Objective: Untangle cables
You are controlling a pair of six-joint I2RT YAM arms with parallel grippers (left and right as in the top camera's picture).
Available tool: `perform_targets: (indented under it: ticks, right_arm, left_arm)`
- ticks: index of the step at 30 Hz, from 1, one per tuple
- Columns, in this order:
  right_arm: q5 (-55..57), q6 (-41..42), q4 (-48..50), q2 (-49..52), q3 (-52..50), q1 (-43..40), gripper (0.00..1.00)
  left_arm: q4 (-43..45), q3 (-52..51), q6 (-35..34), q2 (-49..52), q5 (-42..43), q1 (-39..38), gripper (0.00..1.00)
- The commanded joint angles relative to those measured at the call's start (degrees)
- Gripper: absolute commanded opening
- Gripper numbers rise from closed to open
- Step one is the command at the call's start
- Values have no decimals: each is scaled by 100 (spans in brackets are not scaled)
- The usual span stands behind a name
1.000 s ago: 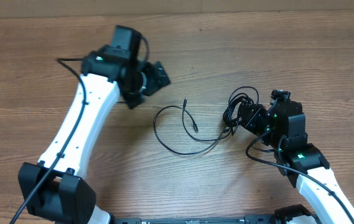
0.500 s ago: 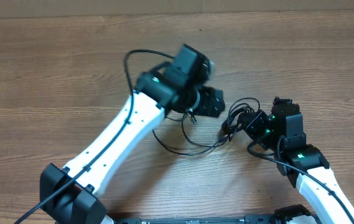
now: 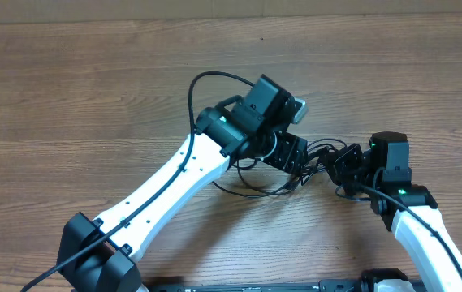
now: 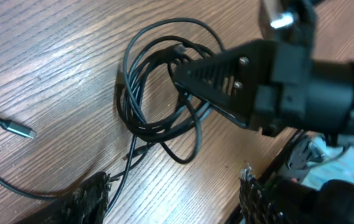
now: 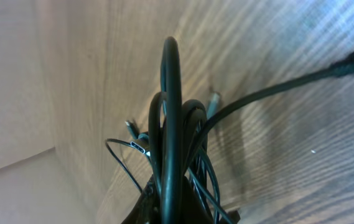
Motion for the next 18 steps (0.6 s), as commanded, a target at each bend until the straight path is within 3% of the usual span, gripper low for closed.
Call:
perform_targets:
  ticks: [1, 5, 12, 18]
  right_arm:
    - [-643, -39, 50, 264, 306, -72, 4]
    - [-704, -39, 48, 334, 339, -83, 4]
    - [-841, -37, 48, 334, 339, -208, 4]
    - [-922, -42, 26, 334, 339, -271, 4]
  left_arm:
    - [57, -55, 289, -22, -673, -315, 67]
    - [131, -55, 267, 151, -1128, -579, 58]
    - [295, -55, 223, 549, -1130, -837, 57]
    - [369, -55, -188, 861, -1475, -883, 50]
